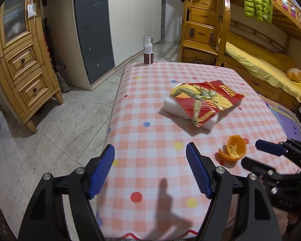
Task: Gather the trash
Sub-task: 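Grasp the orange peel with the right tool and lift it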
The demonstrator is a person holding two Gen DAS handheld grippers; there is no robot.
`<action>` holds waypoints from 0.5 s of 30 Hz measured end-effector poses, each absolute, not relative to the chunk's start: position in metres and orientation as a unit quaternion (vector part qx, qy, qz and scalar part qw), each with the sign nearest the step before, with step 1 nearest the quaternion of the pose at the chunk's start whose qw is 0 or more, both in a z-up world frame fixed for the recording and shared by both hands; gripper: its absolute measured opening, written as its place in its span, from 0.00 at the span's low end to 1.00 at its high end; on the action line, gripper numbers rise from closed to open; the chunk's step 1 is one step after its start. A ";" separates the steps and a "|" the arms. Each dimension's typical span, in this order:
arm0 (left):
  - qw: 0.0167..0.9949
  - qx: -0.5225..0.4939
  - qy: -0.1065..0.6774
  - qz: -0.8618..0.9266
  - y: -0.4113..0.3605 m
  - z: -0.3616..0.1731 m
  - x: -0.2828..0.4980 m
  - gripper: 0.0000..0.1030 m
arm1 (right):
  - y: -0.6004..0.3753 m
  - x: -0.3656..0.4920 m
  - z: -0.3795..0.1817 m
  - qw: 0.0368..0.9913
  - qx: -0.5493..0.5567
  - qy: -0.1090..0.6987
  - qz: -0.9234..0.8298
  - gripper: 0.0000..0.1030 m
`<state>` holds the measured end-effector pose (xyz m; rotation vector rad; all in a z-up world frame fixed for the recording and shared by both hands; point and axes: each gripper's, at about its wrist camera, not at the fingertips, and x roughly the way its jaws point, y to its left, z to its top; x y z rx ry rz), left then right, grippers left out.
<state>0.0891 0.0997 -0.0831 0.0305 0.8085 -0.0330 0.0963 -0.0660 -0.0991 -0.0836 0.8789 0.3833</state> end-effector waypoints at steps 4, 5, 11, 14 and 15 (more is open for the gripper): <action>0.915 0.010 0.402 -0.013 0.103 -0.091 0.099 0.70 | -0.059 0.109 -0.112 0.878 -0.049 0.437 0.186 0.50; 0.915 0.009 0.403 -0.013 0.102 -0.091 0.099 0.70 | -0.058 0.111 -0.114 0.877 -0.051 0.440 0.187 0.47; 0.913 0.005 0.406 -0.025 0.097 -0.095 0.104 0.70 | -0.056 0.104 -0.112 0.883 -0.073 0.423 0.189 0.20; 0.912 -0.003 0.407 -0.043 0.089 -0.093 0.108 0.70 | -0.063 0.098 -0.102 0.890 -0.078 0.412 0.177 0.18; 0.912 -0.006 0.406 -0.052 0.084 -0.092 0.111 0.70 | -0.068 0.094 -0.098 0.894 -0.076 0.408 0.171 0.18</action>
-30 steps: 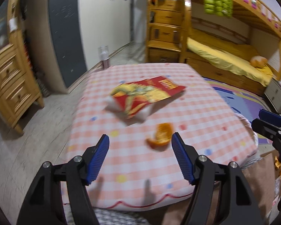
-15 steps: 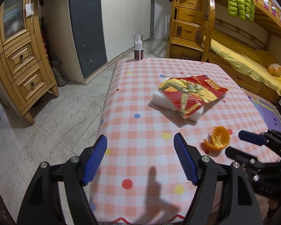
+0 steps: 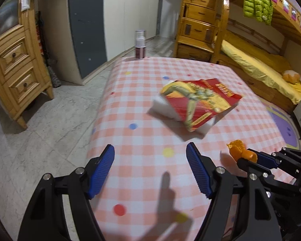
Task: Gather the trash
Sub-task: 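Grasp the orange peel with the right tool and lift it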
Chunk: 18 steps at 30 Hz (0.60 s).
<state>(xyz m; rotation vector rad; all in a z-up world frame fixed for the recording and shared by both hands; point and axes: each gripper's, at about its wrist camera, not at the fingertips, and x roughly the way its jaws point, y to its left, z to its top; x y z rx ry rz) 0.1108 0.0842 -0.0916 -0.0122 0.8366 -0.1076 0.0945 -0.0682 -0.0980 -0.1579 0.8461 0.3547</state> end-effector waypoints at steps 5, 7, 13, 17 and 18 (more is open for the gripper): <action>0.907 -0.020 0.411 -0.091 0.062 -0.093 0.129 0.68 | -0.094 0.088 -0.084 0.905 -0.066 0.395 0.141 0.18; 0.902 -0.029 0.419 -0.102 0.055 -0.095 0.139 0.68 | -0.107 0.085 -0.080 0.909 -0.059 0.391 0.128 0.18; 0.893 -0.071 0.427 -0.124 0.044 -0.099 0.165 0.82 | -0.135 0.079 -0.075 0.914 -0.037 0.389 0.111 0.18; 0.885 -0.085 0.437 -0.140 0.039 -0.104 0.178 0.76 | -0.144 0.077 -0.076 0.914 -0.026 0.390 0.105 0.18; 0.883 -0.085 0.438 -0.142 0.037 -0.104 0.178 0.70 | -0.146 0.077 -0.076 0.915 -0.025 0.390 0.104 0.18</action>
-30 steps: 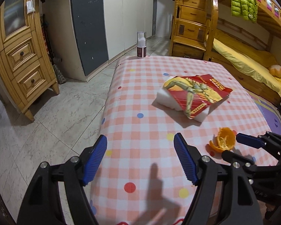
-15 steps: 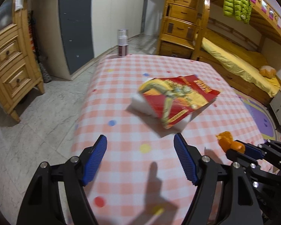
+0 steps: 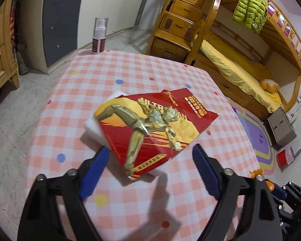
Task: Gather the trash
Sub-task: 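Grasp the orange peel with the right tool and lift it, then grasp the red snack packet with the left tool while the right tool holds the peel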
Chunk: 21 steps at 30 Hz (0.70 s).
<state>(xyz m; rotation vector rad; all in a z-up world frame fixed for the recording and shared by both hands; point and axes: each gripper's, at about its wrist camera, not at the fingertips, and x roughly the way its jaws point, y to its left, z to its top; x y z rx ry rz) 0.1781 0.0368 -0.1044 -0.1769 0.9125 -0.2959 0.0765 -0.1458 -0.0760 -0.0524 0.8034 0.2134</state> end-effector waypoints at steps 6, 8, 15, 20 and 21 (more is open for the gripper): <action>0.888 -0.061 0.427 -0.158 0.021 -0.099 0.156 0.02 | -0.155 0.068 -0.070 0.918 -0.018 0.383 0.100 0.18; 0.890 -0.047 0.421 -0.167 0.012 -0.097 0.143 0.00 | -0.159 0.065 -0.068 0.920 -0.015 0.380 0.097 0.18; 0.882 0.007 0.424 -0.208 -0.032 -0.098 0.090 0.00 | -0.177 0.050 -0.061 0.925 0.000 0.372 0.080 0.18; 0.906 0.064 0.389 -0.150 -0.039 -0.091 0.090 0.70 | -0.189 0.043 -0.061 0.926 0.008 0.370 0.070 0.18; 0.912 0.069 0.379 -0.143 -0.040 -0.088 0.095 0.70 | -0.191 0.043 -0.061 0.927 0.011 0.370 0.069 0.18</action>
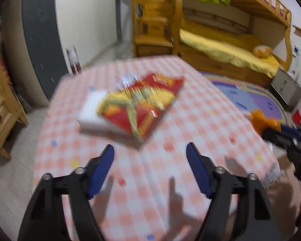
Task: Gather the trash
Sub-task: 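Grasp the red snack packet with the left tool while the right tool holds the peel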
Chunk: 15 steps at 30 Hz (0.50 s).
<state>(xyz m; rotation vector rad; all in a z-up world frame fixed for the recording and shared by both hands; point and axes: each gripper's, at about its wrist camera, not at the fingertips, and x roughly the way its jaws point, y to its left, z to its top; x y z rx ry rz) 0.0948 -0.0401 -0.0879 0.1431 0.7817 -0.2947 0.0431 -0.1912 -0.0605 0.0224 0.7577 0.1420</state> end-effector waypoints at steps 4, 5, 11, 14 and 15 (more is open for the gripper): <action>0.913 0.112 0.375 -0.112 -0.053 -0.091 0.120 0.70 | -0.198 0.045 -0.062 0.926 0.020 0.370 0.066 0.18; 0.913 0.126 0.374 -0.105 -0.057 -0.093 0.126 0.70 | -0.199 0.046 -0.063 0.926 0.021 0.370 0.065 0.18; 0.903 0.203 0.371 -0.079 -0.086 -0.110 0.148 0.71 | -0.211 0.051 -0.069 0.925 0.030 0.375 0.059 0.18; 0.898 0.226 0.370 -0.071 -0.095 -0.117 0.157 0.71 | -0.216 0.053 -0.072 0.924 0.034 0.378 0.056 0.18; 0.898 0.232 0.368 -0.064 -0.096 -0.119 0.161 0.70 | -0.218 0.054 -0.073 0.923 0.035 0.378 0.055 0.18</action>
